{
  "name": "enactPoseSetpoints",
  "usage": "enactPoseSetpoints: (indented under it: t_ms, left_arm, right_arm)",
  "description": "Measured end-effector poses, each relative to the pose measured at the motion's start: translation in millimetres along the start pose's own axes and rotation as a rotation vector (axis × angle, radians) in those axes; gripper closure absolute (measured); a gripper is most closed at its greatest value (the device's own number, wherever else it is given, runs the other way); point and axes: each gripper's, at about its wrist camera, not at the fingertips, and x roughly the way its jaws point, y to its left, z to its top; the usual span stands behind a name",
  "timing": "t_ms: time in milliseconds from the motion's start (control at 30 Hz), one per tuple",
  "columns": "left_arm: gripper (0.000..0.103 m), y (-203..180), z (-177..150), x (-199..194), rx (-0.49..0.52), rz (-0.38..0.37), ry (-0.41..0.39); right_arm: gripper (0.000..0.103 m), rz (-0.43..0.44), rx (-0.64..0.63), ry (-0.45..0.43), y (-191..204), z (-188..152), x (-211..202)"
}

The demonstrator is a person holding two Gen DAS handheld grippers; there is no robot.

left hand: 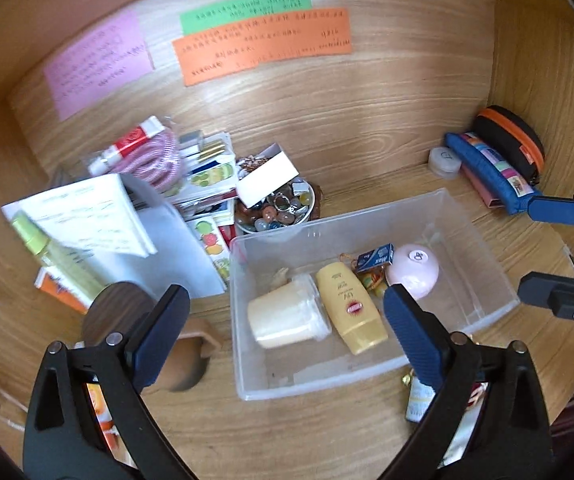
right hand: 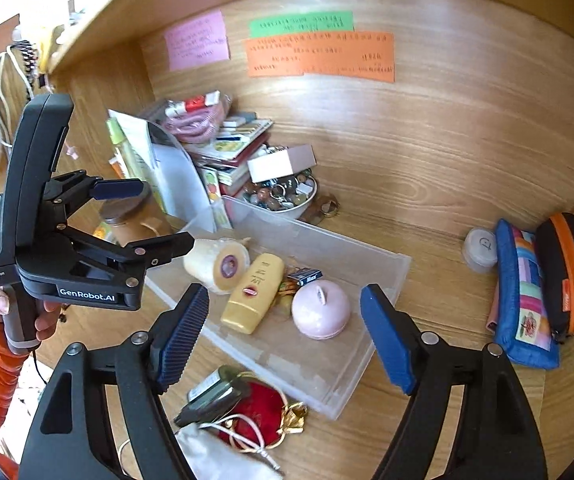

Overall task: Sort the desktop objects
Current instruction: 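Open both tools and move them toward the white pouch and green bottle, then grasp the white drawstring pouch with the right tool while the left grasps a small box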

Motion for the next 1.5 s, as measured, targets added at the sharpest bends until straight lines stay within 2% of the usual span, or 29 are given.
enactPoseSetpoints:
  t_ms: [200,433,833,867,1000,1233,1400,1500]
  left_arm:
    - [0.002,4,-24,-22,-0.003,0.012,-0.018]
    - [0.002,0,-66,-25,-0.026,-0.02,0.023]
    - [0.002,-48,-141,-21,0.041,-0.095,0.096]
    - [0.002,-52,-147,-21,0.047,-0.097,0.103]
    - [0.002,-61,-168,-20,0.052,-0.121,0.134]
    - [0.002,-63,-180,-7,0.021,-0.152,0.171]
    - [0.003,-62,-179,-6,0.021,-0.15,0.147]
    - [0.016,-63,-179,-4,0.026,-0.166,0.152]
  right_arm:
    - [0.027,-0.011,-0.002,-0.023,10,-22,-20]
    - [0.027,-0.019,0.019,-0.017,11,-55,-31]
    - [0.027,-0.019,0.063,0.031,17,-124,-23]
    - [0.027,-0.009,0.071,0.051,19,-138,-19]
    - [0.027,0.031,0.066,0.081,28,-157,-13]
    - [0.027,0.069,0.006,0.132,53,-178,4]
    - [0.027,0.029,-0.031,0.145,62,-185,19]
    - [0.027,0.001,-0.076,0.139,70,-186,23]
